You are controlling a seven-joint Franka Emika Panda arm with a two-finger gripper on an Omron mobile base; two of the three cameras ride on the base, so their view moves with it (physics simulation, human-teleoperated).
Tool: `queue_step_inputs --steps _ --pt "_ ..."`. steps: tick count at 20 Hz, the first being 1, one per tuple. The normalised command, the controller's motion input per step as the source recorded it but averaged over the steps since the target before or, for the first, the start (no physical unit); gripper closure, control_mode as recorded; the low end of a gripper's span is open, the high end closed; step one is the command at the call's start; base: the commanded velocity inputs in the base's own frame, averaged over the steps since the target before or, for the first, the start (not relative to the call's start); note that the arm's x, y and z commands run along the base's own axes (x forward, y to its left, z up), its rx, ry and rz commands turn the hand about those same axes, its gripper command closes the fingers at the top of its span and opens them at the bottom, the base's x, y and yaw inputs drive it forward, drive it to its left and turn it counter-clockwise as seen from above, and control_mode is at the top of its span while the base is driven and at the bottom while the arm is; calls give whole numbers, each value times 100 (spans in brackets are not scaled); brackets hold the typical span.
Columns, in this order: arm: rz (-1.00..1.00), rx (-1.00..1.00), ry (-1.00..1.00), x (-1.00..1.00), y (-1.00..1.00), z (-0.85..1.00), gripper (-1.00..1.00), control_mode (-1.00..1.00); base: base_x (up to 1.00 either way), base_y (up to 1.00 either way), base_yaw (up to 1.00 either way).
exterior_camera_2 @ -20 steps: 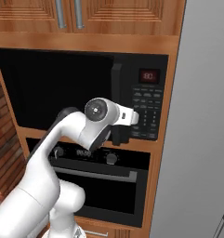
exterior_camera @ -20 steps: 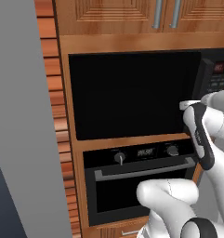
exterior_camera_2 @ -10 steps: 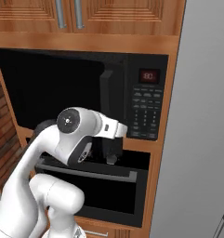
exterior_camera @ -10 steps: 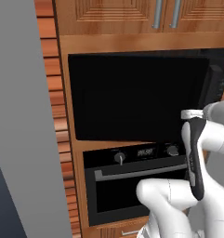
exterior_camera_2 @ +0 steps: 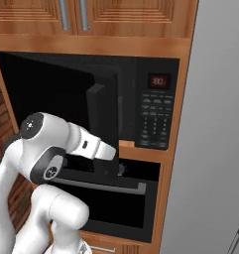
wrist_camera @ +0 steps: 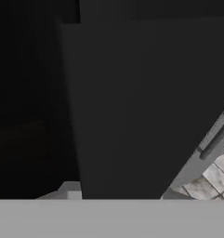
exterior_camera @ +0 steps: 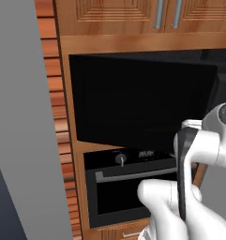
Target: Place the sponge inside the microwave to prepare for sanitizing.
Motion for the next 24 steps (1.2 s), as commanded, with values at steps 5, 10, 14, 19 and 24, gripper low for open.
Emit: queue_step_inputs --steps 5,10,14,19,24 --pt "-16 -7 -5 -79 43 -53 100 -100 0 0 0" --pt "-15 -11 -13 -75 63 -83 100 -100 0 0 0" --pt "-14 -16 -17 -73 80 -99 100 -100 0 0 0" --pt "-15 -24 -16 -69 89 -100 100 -100 0 0 0" --pt "-15 -26 -13 -58 95 -100 100 -100 0 0 0"
